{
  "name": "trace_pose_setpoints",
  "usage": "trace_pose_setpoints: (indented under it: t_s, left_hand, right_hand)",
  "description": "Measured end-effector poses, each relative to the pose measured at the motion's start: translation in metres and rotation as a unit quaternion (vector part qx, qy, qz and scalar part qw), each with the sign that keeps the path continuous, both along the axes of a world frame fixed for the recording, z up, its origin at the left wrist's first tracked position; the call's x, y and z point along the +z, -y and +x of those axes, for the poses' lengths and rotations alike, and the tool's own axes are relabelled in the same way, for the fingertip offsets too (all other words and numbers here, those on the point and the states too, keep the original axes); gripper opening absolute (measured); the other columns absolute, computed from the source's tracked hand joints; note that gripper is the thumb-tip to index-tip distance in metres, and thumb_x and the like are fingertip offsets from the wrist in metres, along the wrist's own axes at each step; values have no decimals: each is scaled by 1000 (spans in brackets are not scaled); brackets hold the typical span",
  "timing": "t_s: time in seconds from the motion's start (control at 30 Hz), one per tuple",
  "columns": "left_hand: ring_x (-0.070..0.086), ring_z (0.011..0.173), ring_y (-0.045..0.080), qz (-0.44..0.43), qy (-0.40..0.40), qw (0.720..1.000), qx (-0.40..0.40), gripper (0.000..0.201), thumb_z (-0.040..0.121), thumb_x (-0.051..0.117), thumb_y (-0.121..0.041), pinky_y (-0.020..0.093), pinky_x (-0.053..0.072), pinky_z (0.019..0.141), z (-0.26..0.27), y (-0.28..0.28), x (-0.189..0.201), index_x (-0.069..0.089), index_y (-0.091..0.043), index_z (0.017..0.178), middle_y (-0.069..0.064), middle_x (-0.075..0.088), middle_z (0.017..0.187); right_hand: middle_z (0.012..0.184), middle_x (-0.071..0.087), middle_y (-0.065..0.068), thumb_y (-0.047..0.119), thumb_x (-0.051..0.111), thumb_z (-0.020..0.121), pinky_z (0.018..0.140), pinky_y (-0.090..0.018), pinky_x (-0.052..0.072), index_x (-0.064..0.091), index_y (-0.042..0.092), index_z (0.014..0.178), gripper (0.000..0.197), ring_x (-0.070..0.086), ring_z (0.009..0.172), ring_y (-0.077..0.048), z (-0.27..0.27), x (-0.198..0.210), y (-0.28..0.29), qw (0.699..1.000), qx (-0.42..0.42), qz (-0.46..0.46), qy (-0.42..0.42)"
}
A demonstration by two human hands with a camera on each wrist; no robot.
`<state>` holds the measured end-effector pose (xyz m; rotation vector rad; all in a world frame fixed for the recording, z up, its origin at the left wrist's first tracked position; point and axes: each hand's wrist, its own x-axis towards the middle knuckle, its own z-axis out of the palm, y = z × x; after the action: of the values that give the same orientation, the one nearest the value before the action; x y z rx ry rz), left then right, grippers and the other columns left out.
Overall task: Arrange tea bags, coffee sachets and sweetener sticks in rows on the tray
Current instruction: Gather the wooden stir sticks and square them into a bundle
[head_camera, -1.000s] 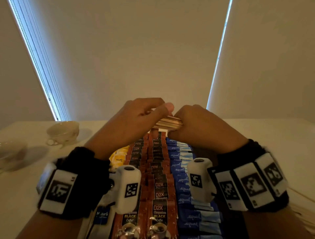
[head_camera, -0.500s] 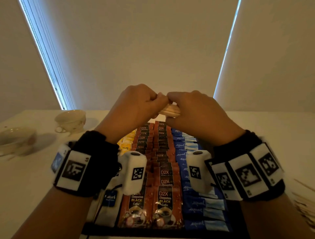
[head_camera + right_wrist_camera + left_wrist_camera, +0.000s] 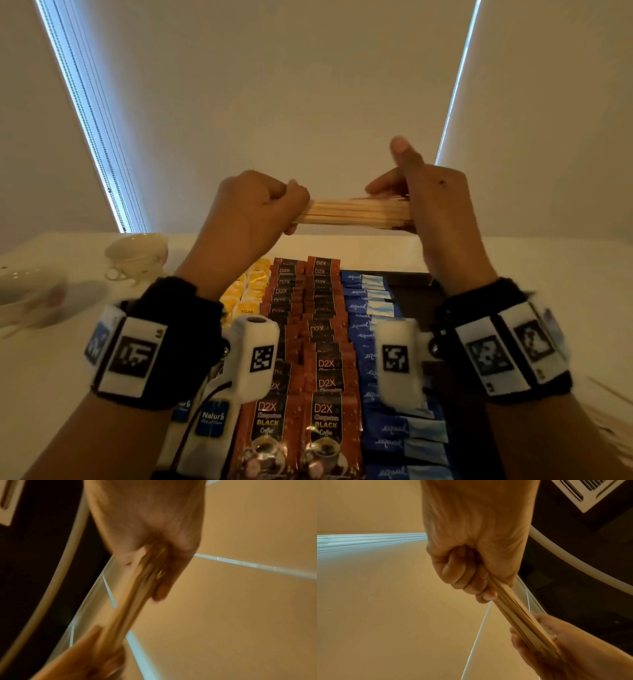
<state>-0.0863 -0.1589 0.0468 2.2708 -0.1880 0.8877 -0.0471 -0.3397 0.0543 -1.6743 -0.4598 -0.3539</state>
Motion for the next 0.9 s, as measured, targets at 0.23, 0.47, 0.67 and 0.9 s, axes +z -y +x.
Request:
trace_pose_setpoints:
  t_s: [0.23, 0.47, 0.67, 0.9]
  left_hand:
    - [52, 49, -3, 8, 21, 1000, 8, 43, 92, 48, -27, 4, 36, 53, -3, 14, 0, 53, -33, 50, -24, 51, 40]
    - [53, 56, 17, -38, 45, 998, -6, 41, 94, 50, -27, 14, 38, 52, -2, -1, 4, 60, -35, 55, -3, 58, 52]
    - [50, 48, 6, -36, 41, 998, -13, 40, 90, 49, -29, 10, 39, 51, -5, 13, 1, 56, -33, 51, -13, 53, 41]
    - [51, 45, 5, -66, 48, 996, -39, 39, 92, 54, -26, 6, 39, 51, -7, 6, 4, 62, -27, 53, -3, 51, 39]
  right_hand:
    - [76, 74, -3, 32, 41, 99, 68, -24, 53, 71, 12, 79, 42, 69, 69, -11, -8, -14, -25, 965, 60, 175, -188]
    - [88, 73, -11, 42, 32, 99, 81, -32, 53, 70, 5, 88, 54, 70, 85, -21, -3, -5, -14, 922, 142, 287, -218]
    - [96, 73, -10, 57, 25, 95, 93, -39, 50, 70, 5, 98, 69, 69, 96, -23, 1, -6, -12, 945, 132, 251, -164]
    - [79, 72, -1, 58, 48, 84, 58, -29, 55, 72, 13, 87, 51, 70, 65, -17, -10, -1, -12, 992, 114, -35, -44]
